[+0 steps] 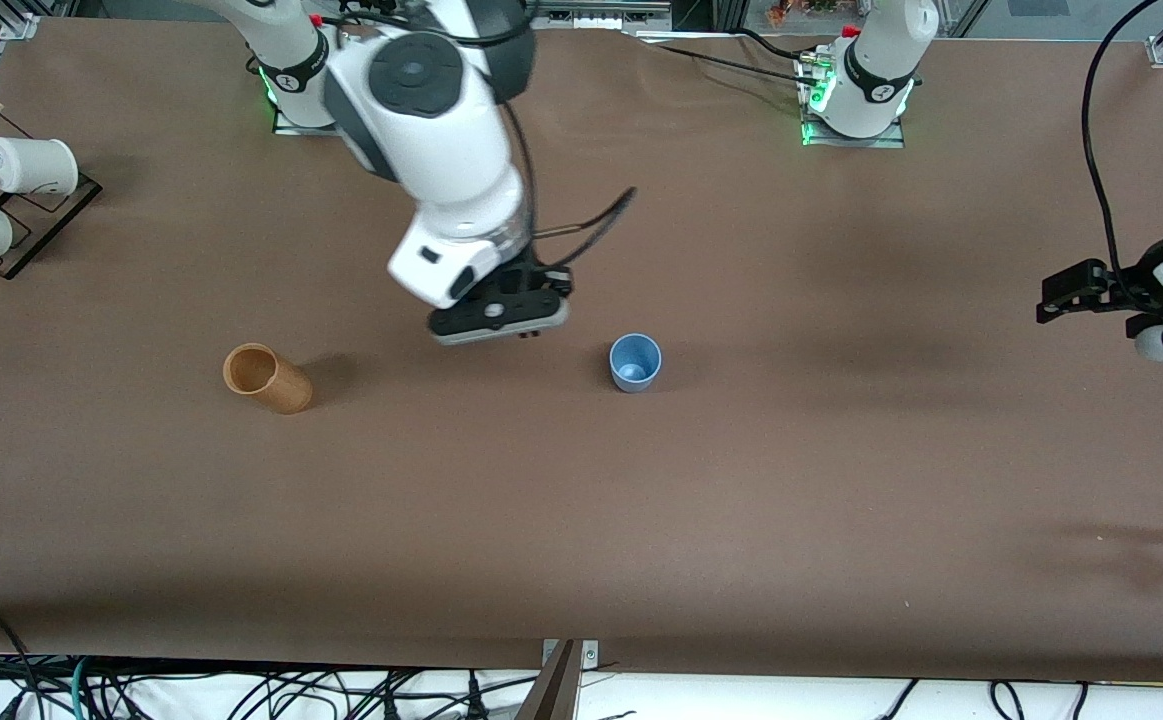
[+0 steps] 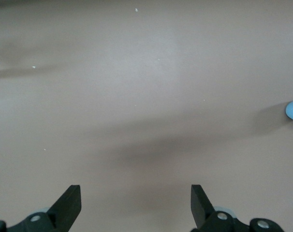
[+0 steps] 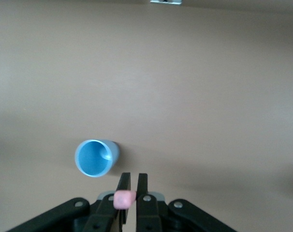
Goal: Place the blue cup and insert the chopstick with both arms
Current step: 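Move the pink chopstick over the blue cup and lower it in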
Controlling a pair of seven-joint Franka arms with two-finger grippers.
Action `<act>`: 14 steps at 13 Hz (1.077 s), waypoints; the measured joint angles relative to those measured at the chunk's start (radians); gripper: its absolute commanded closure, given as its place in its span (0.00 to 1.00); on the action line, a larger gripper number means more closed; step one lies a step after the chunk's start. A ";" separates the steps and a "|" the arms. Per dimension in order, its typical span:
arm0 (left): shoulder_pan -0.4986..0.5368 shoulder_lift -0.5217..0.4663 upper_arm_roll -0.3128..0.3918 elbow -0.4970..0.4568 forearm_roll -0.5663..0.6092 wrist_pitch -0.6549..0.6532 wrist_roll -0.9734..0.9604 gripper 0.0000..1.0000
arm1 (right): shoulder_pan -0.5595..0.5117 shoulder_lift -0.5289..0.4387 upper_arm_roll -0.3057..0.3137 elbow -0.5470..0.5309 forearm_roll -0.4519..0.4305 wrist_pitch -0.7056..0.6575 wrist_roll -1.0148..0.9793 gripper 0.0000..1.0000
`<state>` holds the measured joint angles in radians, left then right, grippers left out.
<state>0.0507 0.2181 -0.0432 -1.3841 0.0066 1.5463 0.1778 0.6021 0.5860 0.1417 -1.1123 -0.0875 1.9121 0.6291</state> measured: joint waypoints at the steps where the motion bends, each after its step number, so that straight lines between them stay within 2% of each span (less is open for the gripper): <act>1: -0.003 -0.023 -0.005 -0.017 -0.008 0.004 -0.014 0.00 | 0.026 0.029 -0.001 0.021 -0.013 0.023 0.059 0.98; 4: -0.024 -0.108 -0.010 -0.094 -0.021 0.012 -0.201 0.00 | 0.088 0.097 -0.002 0.056 -0.076 0.087 0.185 0.98; 8: -0.029 -0.190 -0.006 -0.235 -0.021 0.103 -0.126 0.00 | 0.127 0.152 -0.012 0.078 -0.100 0.132 0.250 0.98; 14: -0.031 -0.203 -0.009 -0.257 -0.021 0.081 -0.096 0.00 | 0.133 0.170 -0.034 0.082 -0.126 0.165 0.254 0.98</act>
<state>0.0194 0.0153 -0.0518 -1.6414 -0.0142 1.6270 0.0818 0.7352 0.7557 0.1073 -1.0305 -0.2136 2.0774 0.8833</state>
